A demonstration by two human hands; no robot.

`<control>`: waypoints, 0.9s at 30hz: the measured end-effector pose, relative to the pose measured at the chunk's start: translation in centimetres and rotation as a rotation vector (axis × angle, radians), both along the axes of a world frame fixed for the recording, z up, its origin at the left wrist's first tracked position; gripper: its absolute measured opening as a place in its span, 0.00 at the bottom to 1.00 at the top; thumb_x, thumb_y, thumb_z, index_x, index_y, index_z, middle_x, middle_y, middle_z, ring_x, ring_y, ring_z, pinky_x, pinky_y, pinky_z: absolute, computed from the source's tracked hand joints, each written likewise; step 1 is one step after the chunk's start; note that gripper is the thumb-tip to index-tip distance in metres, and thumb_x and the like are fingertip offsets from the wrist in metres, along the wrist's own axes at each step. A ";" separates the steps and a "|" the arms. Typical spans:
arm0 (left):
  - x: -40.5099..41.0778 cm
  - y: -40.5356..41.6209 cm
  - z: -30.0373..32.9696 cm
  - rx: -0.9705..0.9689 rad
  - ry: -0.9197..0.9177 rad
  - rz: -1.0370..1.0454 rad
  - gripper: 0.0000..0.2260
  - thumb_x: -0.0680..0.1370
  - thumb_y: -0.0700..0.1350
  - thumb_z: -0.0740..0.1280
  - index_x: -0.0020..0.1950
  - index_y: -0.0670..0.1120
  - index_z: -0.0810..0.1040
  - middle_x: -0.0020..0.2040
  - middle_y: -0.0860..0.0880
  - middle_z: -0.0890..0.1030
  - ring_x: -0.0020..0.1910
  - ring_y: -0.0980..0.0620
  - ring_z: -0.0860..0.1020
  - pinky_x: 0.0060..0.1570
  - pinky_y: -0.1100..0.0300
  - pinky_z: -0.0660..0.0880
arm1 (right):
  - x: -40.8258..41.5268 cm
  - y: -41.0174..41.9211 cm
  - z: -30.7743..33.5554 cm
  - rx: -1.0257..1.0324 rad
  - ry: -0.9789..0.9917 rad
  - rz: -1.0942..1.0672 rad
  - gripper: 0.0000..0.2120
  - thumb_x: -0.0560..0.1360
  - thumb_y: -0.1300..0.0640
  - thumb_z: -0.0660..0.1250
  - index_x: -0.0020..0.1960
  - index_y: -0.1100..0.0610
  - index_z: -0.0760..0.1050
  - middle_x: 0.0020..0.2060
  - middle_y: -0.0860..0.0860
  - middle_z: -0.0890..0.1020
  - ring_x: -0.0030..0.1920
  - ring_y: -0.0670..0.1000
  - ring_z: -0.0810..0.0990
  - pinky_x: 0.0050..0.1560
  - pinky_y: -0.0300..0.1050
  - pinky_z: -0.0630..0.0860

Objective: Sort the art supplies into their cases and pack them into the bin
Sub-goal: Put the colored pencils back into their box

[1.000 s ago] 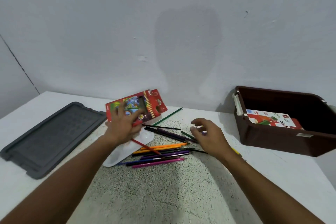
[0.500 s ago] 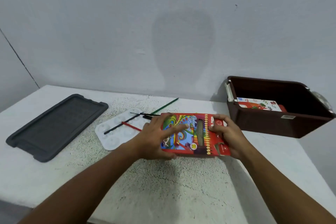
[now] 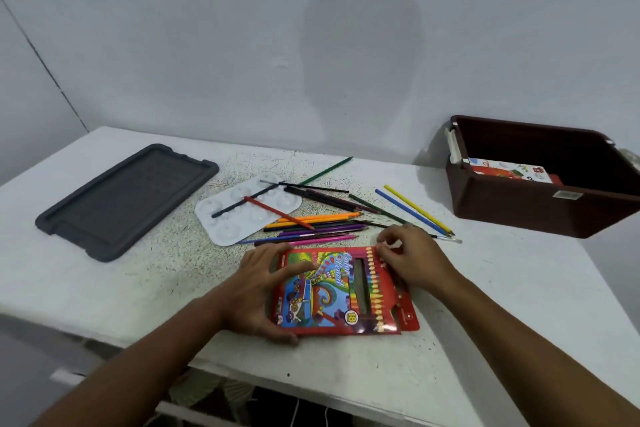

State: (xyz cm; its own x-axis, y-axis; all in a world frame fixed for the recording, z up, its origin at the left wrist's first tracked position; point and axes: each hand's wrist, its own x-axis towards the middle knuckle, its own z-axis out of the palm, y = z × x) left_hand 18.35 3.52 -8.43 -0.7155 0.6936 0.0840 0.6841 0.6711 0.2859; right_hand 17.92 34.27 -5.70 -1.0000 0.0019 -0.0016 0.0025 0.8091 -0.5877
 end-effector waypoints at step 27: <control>-0.2 -5.4 -2.6 0.077 0.002 0.142 0.46 0.59 0.79 0.65 0.73 0.68 0.56 0.75 0.46 0.60 0.73 0.44 0.58 0.72 0.46 0.57 | -3.1 -1.7 -3.7 0.127 0.221 0.055 0.08 0.80 0.55 0.61 0.56 0.54 0.77 0.53 0.50 0.76 0.54 0.50 0.75 0.48 0.49 0.77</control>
